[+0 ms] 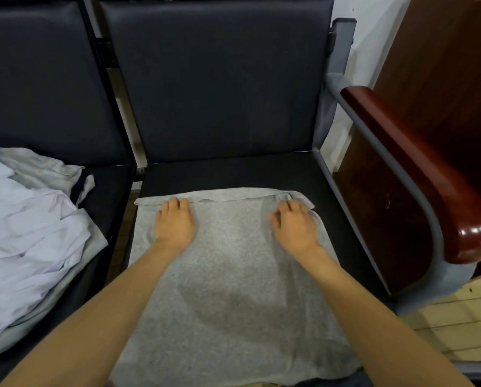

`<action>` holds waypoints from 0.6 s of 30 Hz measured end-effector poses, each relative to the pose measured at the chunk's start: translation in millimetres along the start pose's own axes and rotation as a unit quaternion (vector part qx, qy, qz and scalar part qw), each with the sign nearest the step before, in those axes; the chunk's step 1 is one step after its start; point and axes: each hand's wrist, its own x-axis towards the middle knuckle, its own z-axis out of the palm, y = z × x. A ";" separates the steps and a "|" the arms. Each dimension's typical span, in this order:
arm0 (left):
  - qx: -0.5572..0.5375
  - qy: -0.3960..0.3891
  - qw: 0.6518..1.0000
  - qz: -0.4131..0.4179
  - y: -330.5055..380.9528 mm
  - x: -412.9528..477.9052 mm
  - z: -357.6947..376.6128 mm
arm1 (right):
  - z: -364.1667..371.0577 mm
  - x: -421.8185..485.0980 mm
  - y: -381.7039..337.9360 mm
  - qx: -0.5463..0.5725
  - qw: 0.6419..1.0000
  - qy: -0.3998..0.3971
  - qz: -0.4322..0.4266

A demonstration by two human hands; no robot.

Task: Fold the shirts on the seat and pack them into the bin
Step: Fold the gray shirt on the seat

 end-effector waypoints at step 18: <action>-0.086 0.078 0.979 0.169 -1.8 -22.1 13.5 | 11.8 20.8 -2.6 -0.071 0.995 0.048 -0.050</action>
